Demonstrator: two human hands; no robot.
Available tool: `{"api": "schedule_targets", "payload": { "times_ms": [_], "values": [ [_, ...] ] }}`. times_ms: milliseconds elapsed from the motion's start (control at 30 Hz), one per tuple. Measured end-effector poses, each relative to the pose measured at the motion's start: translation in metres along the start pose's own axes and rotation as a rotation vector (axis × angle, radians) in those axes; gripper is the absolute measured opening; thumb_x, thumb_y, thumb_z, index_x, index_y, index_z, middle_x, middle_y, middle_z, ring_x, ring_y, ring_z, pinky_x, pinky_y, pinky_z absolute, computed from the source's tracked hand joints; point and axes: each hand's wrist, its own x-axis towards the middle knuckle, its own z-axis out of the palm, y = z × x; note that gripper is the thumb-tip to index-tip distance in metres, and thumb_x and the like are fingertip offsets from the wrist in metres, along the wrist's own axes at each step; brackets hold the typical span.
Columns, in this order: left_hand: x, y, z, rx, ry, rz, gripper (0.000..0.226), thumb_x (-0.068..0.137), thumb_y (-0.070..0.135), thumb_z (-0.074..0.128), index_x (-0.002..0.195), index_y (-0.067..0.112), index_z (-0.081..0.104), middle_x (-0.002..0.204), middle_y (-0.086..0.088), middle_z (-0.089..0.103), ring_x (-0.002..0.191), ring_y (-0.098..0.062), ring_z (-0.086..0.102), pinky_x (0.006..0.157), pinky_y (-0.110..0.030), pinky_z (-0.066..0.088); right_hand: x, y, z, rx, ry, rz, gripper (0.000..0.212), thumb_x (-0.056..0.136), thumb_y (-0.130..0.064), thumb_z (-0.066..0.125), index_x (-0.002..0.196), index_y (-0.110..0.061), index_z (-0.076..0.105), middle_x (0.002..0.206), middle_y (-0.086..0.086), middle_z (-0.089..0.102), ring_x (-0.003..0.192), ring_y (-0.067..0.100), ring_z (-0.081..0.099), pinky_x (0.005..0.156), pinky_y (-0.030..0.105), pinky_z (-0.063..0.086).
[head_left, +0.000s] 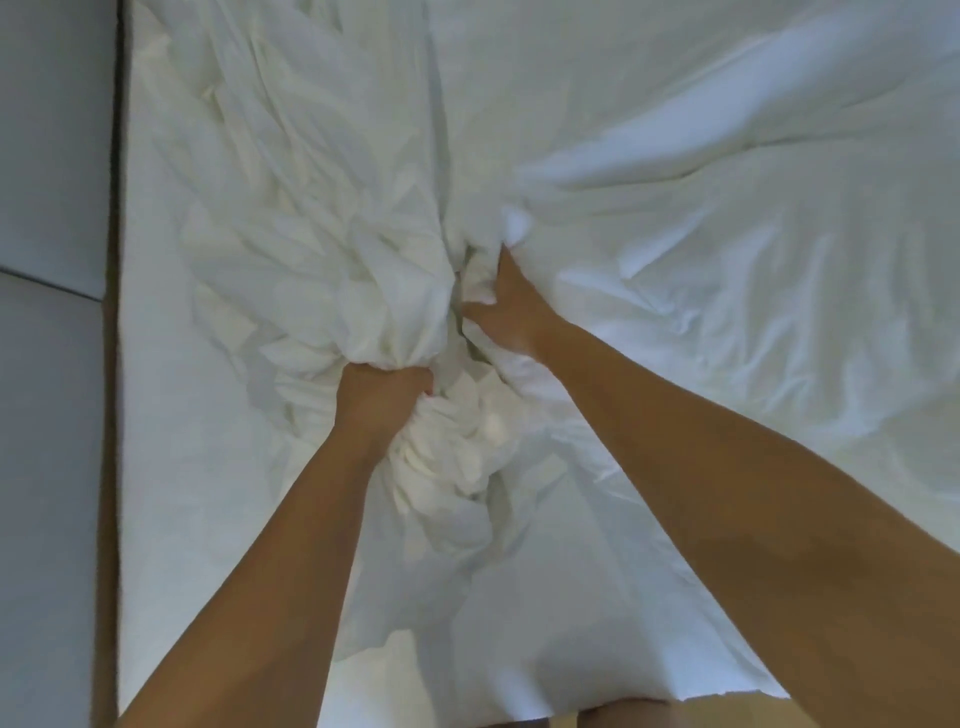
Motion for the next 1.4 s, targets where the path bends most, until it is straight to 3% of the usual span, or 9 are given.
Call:
{"api": "schedule_targets", "payload": {
  "times_ms": [233,367,500,633,767,933,1067,1200,1400],
  "values": [
    [-0.002,-0.008,0.050,0.343,-0.168,0.119,0.018,0.064,0.015,0.071,0.078,0.010,0.061,0.079,-0.004,0.062,0.080,-0.021,0.059,0.069,-0.031,0.044,-0.164,0.144,-0.027,-0.826,0.129,0.139,0.111,0.072,-0.061,0.068,0.152,-0.014,0.007,0.157,0.014,0.012,0.145,0.032,0.010,0.115,0.043,0.013],
    [-0.005,-0.009,0.063,0.435,-0.163,0.143,0.016,0.070,0.015,0.069,0.079,0.008,0.057,0.085,-0.008,0.060,0.093,-0.029,0.059,0.073,-0.031,0.041,-0.155,0.162,-0.026,-0.967,0.124,0.231,0.087,0.082,-0.041,0.066,0.150,-0.012,0.019,0.150,0.014,0.029,0.134,0.030,0.031,0.101,0.040,0.033],
    [-0.013,-0.004,0.056,0.422,-0.203,0.141,0.032,0.071,0.008,0.065,0.058,0.017,0.037,0.062,0.000,0.044,0.073,-0.029,0.051,0.070,-0.034,0.040,-0.122,0.143,-0.037,-0.796,0.197,0.237,0.027,0.096,-0.016,0.044,0.117,-0.006,0.056,0.114,0.013,0.059,0.104,0.031,0.056,0.080,0.036,0.040],
    [-0.025,0.013,0.021,0.212,-0.290,0.057,0.017,0.067,0.006,0.067,0.068,0.011,0.050,0.065,-0.005,0.051,0.064,-0.021,0.052,0.059,-0.028,0.040,-0.073,0.056,-0.017,-0.174,0.374,0.016,0.030,0.098,-0.025,0.046,0.070,-0.015,0.045,0.064,-0.004,0.049,0.065,0.021,0.051,0.057,0.024,0.028],
    [-0.029,0.024,-0.070,0.148,-0.157,-0.031,0.023,0.059,0.008,0.072,0.082,0.010,0.067,0.069,0.001,0.068,0.058,-0.009,0.065,0.048,-0.017,0.047,-0.016,-0.009,0.025,-0.025,0.440,-0.030,0.026,0.100,-0.021,0.041,0.105,-0.002,0.059,0.104,0.014,0.064,0.098,0.030,0.058,0.082,0.036,0.043],
    [-0.015,0.011,-0.134,0.168,-0.046,-0.095,0.022,0.069,0.000,0.072,0.078,0.019,0.065,0.071,0.005,0.069,0.066,-0.013,0.065,0.047,-0.018,0.047,-0.041,0.045,0.049,-0.083,-0.019,0.136,0.071,0.093,-0.038,0.055,0.149,-0.014,0.019,0.153,0.005,0.029,0.139,0.021,0.029,0.111,0.028,0.022],
    [-0.003,-0.011,-0.086,0.280,-0.149,-0.092,0.018,0.069,0.001,0.071,0.079,0.014,0.065,0.076,0.002,0.065,0.069,-0.012,0.061,0.047,-0.015,0.045,-0.132,0.084,0.063,-0.296,0.008,-0.160,0.086,0.084,-0.054,0.058,0.149,-0.029,0.009,0.156,0.008,0.019,0.141,0.020,0.016,0.113,0.035,0.016],
    [-0.006,-0.023,-0.023,0.434,-0.231,0.058,0.027,0.066,0.013,0.075,0.071,0.026,0.052,0.073,0.011,0.055,0.065,0.000,0.051,0.055,-0.020,0.043,-0.178,0.116,0.063,-0.780,-0.158,-0.420,0.095,0.062,-0.065,0.073,0.142,-0.025,0.041,0.144,0.025,0.037,0.132,0.046,0.036,0.100,0.064,0.031],
    [0.002,-0.034,-0.021,0.467,-0.244,0.119,0.028,0.067,0.013,0.075,0.070,0.029,0.051,0.075,0.012,0.055,0.079,-0.015,0.057,0.072,-0.028,0.047,-0.171,0.119,0.080,-1.315,-0.251,-0.370,0.115,0.034,-0.061,0.086,0.138,-0.031,0.046,0.144,0.017,0.043,0.129,0.037,0.045,0.094,0.066,0.035]
  ]
}}
